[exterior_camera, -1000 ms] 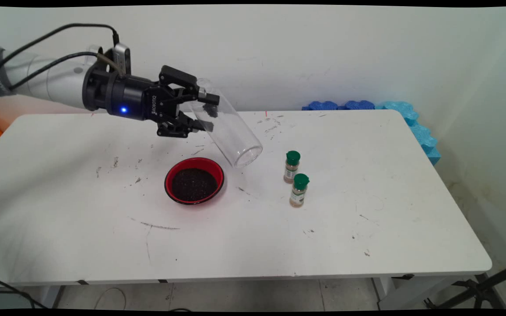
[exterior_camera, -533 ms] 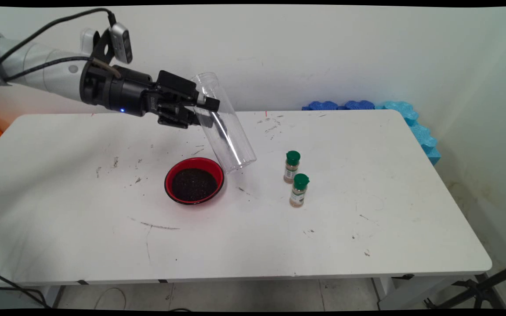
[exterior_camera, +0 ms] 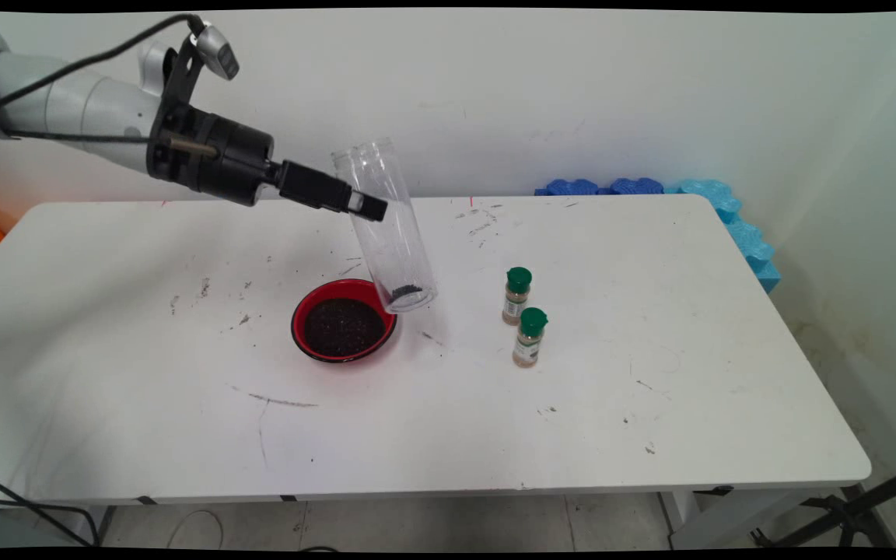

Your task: Pour the black seasoning powder in the red bowl, then place the picked object on the table

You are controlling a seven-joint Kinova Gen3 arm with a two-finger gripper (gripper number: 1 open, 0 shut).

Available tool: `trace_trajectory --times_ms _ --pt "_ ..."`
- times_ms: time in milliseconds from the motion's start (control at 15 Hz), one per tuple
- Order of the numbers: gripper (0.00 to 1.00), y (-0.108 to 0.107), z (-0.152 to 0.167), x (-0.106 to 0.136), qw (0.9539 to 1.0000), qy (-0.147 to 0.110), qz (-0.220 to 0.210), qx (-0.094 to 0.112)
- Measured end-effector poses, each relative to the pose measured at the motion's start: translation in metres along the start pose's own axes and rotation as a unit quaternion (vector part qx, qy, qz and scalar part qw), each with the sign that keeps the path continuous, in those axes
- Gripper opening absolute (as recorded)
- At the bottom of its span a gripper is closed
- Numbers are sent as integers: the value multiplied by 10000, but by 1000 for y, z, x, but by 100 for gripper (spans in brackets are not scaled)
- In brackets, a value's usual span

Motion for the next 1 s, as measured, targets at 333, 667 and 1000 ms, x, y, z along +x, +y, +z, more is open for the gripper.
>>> trace_trajectory --times_ms 333,667,1000 --pt "0 -5 12 2 9872 -299 1512 400" --pt "0 -13 37 -6 9621 -505 2583 716" --pt "0 -17 63 -14 9453 -547 3095 870"
